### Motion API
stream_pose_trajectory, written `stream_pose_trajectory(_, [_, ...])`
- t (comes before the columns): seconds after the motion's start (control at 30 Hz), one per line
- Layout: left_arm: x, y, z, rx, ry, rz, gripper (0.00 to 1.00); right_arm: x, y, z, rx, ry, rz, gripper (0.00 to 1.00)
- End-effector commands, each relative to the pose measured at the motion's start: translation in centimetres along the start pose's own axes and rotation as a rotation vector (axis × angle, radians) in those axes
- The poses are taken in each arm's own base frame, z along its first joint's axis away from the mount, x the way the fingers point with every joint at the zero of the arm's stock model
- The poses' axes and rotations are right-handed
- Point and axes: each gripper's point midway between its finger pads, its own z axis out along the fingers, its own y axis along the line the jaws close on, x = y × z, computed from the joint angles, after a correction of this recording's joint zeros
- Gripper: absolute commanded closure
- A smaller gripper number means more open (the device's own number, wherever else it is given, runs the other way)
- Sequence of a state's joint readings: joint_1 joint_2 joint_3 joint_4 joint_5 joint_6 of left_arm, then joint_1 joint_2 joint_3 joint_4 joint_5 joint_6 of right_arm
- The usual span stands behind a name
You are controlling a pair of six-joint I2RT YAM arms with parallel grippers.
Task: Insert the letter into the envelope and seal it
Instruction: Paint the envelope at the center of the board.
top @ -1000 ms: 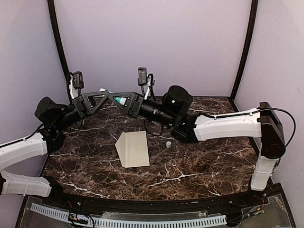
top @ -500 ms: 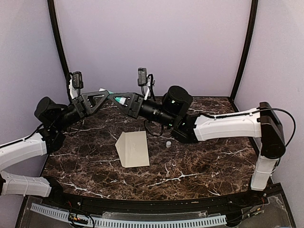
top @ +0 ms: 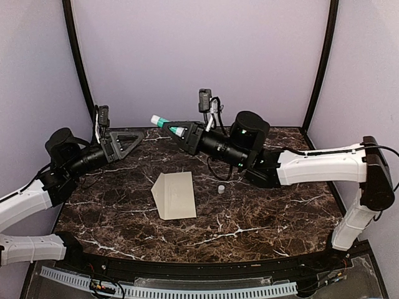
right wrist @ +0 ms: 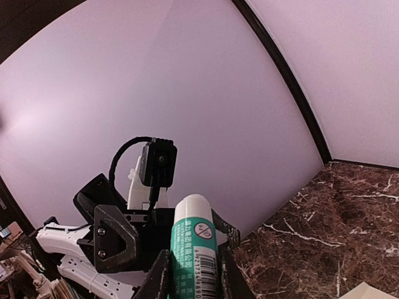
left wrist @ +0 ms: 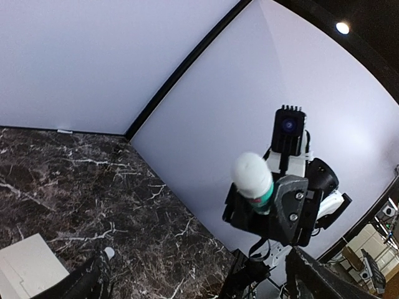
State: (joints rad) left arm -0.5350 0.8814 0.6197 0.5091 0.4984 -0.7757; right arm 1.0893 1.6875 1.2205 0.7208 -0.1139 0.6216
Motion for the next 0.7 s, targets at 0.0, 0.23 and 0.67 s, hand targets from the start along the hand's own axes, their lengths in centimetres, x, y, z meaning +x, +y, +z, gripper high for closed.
stream_pose_trajectory(0.0, [3.8, 5.5, -1.5, -0.249, 0.135, -0.056, 0.03, -1.6, -2.5, -2.2, 0.171, 0.007, -0.094, 0.89])
stream_pose_trajectory(0.23, [10.3, 13.1, -3.8, -0.523, 0.337, -0.162, 0.03, 0.2, -7.0, -5.4, 0.391, 0.140, -0.115, 0.89])
stream_pose_trajectory(0.67, [16.1, 20.0, -4.3, -0.661, 0.471, -0.303, 0.07, 5.8, -11.2, -6.4, 0.463, 0.316, -0.047, 0.89])
